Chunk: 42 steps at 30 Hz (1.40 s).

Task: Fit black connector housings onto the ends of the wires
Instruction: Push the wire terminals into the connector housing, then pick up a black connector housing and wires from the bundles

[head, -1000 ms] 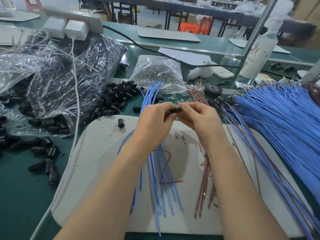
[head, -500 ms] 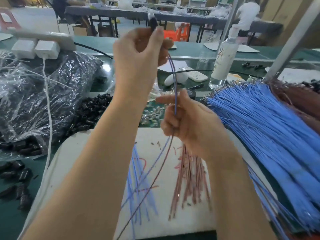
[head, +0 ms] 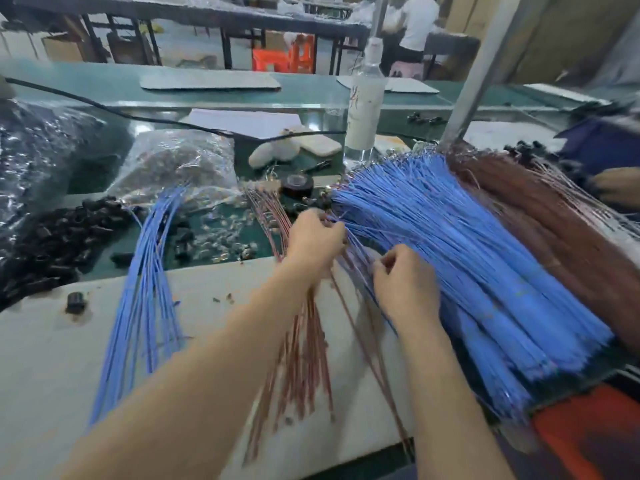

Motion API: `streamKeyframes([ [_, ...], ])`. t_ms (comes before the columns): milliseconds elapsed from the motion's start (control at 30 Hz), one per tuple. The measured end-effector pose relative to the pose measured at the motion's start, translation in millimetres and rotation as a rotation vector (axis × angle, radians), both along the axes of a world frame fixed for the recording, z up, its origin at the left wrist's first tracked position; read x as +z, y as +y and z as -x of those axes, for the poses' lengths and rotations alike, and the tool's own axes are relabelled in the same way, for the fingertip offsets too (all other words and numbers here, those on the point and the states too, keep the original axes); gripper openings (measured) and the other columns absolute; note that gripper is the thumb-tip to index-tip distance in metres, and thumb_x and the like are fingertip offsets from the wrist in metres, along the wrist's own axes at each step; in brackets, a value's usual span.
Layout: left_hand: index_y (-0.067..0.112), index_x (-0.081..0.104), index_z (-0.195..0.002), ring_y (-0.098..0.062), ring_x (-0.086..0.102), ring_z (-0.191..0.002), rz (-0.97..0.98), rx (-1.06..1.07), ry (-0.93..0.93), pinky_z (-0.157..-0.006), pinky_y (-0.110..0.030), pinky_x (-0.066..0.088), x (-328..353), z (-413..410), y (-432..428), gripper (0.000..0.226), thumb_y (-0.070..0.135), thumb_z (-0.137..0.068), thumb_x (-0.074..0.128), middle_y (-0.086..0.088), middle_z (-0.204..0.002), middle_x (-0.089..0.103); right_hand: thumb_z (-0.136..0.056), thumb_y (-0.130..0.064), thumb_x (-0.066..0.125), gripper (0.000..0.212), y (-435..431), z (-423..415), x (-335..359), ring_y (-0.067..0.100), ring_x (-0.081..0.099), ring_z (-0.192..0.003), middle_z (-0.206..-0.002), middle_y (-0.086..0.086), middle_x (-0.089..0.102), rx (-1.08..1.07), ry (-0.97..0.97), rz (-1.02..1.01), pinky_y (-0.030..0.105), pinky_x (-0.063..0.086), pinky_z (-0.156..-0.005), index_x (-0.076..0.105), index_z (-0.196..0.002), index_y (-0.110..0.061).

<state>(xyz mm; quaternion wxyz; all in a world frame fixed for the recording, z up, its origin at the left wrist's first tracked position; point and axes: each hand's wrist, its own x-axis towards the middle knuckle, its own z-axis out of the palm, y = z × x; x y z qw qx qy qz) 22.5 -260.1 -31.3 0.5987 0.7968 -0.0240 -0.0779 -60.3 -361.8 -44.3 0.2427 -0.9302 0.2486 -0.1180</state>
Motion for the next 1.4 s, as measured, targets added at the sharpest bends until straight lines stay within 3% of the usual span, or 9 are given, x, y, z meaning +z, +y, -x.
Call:
streamKeyframes([
  [133,0.018,0.06,-0.104,-0.019,0.059,-0.084,-0.752,-0.512,-0.492,-0.074,-0.027,0.046,35,22,64,0.017,0.028,-0.092,0.052,0.006,-0.087,0.062,-0.094,-0.025,0.053,0.012,2,4,0,0.03,0.056,-0.093,-0.102,0.011,0.063,0.058,0.012,0.081,0.033,0.035,-0.069,0.057,-0.094,-0.014],
  [267,0.037,0.046,-0.112,-0.003,0.042,-0.072,-1.147,-1.003,-0.634,-0.062,-0.019,0.027,28,84,149,0.02,0.045,-0.095,0.04,0.017,-0.086,0.047,-0.094,-0.019,0.051,0.016,3,10,2,0.032,0.055,-0.1,-0.109,0.014,0.062,0.111,0.05,0.087,0.036,0.04,-0.078,0.058,-0.104,-0.01],
  [333,0.039,0.051,-0.111,0.004,0.046,-0.067,-0.945,-0.821,-0.573,-0.059,-0.01,0.031,23,94,168,0.023,0.049,-0.093,0.041,0.021,-0.083,0.054,-0.092,-0.018,0.053,0.025,13,5,9,0.034,0.051,-0.107,-0.115,0.016,0.06,0.078,-0.025,0.096,0.038,0.038,-0.088,0.059,-0.114,-0.009],
  [500,0.015,0.063,-0.085,-0.005,0.044,-0.046,0.529,0.194,-0.083,-0.046,-0.015,0.037,33,52,155,0.018,0.011,-0.096,0.049,0.008,-0.054,0.056,-0.088,-0.017,0.058,0.022,107,-28,34,0.027,0.053,-0.102,-0.108,0.01,0.062,0.317,-0.34,-0.058,0.034,0.037,-0.09,0.064,-0.109,-0.012],
  [567,0.013,0.059,-0.087,-0.004,0.042,-0.046,0.717,0.348,0.011,-0.043,-0.015,0.035,37,31,156,0.018,0.007,-0.096,0.045,0.006,-0.056,0.053,-0.089,-0.015,0.056,0.018,144,-42,36,0.027,0.058,-0.097,-0.104,0.009,0.066,0.502,-0.296,-0.115,0.037,0.045,-0.088,0.067,-0.103,-0.012],
  [867,0.015,0.059,-0.083,0.0,0.048,-0.046,0.818,0.579,0.124,-0.045,-0.011,0.04,46,7,225,0.014,0.011,-0.094,0.05,0.007,-0.06,0.062,-0.093,-0.01,0.044,0.04,190,-82,13,0.028,0.044,-0.118,-0.125,0.007,0.054,0.662,0.071,0.213,0.043,0.042,-0.098,0.058,-0.126,-0.029],
  [1167,0.019,0.056,-0.09,-0.003,0.056,-0.06,0.568,0.504,0.034,-0.056,-0.016,0.048,28,18,231,0.012,0.013,-0.096,0.048,0.005,-0.079,0.066,-0.094,-0.028,0.052,0.03,195,-86,9,0.028,0.042,-0.117,-0.123,0.004,0.055,0.729,0.033,0.343,0.043,0.033,-0.099,0.057,-0.123,-0.025],
  [1267,0.018,0.056,-0.092,-0.004,0.055,-0.062,0.471,0.507,-0.033,-0.06,-0.017,0.047,19,22,218,0.012,0.008,-0.093,0.05,0.002,-0.082,0.065,-0.09,-0.026,0.062,0.017,193,-82,7,0.024,0.052,-0.103,-0.106,0.003,0.064,0.715,-0.095,0.21,0.039,0.039,-0.091,0.061,-0.105,-0.017],
  [1400,0.02,0.061,-0.094,-0.006,0.059,-0.071,0.291,0.36,-0.112,-0.076,-0.024,0.05,8,31,203,0.012,0.01,-0.092,0.056,0.004,-0.086,0.065,-0.087,-0.016,0.067,0.002,173,-70,19,0.012,0.064,-0.078,-0.079,-0.002,0.069,0.616,-0.26,-0.467,0.022,0.05,-0.074,0.068,-0.086,-0.015],
])
